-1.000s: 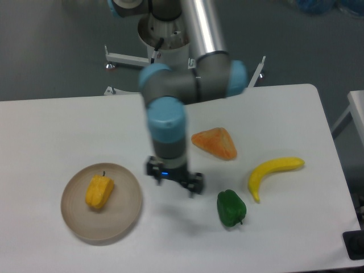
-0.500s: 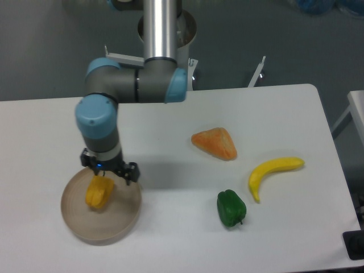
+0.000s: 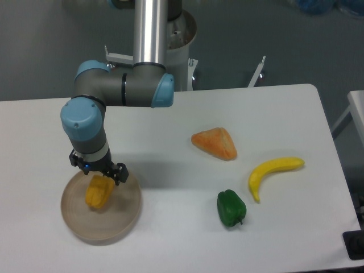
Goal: Pick up the yellow pepper from the plate
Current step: 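Lower the gripper onto the yellow pepper and close on it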
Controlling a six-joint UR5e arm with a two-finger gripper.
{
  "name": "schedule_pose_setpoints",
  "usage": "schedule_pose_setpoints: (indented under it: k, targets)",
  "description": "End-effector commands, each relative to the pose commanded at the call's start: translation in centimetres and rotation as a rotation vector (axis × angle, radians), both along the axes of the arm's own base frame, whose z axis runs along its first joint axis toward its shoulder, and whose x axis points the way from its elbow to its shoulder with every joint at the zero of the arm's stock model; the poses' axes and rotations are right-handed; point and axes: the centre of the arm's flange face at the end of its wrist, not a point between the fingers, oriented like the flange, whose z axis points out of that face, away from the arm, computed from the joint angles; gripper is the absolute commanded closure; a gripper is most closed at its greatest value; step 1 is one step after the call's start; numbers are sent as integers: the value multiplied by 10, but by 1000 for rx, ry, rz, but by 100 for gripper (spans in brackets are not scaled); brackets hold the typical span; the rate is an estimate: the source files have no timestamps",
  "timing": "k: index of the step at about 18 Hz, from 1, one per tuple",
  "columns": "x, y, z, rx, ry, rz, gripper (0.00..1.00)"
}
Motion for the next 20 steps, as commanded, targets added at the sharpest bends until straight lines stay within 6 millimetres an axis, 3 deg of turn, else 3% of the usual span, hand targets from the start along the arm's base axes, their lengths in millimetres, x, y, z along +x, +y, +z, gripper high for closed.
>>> schedule_pose_setpoints:
  k: [11, 16, 20]
  targets:
    - [7, 4, -18, -21, -5, -11, 1]
    - [7, 5, -18, -19, -6, -14, 37]
    - [7, 6, -14, -13, -6, -15, 56]
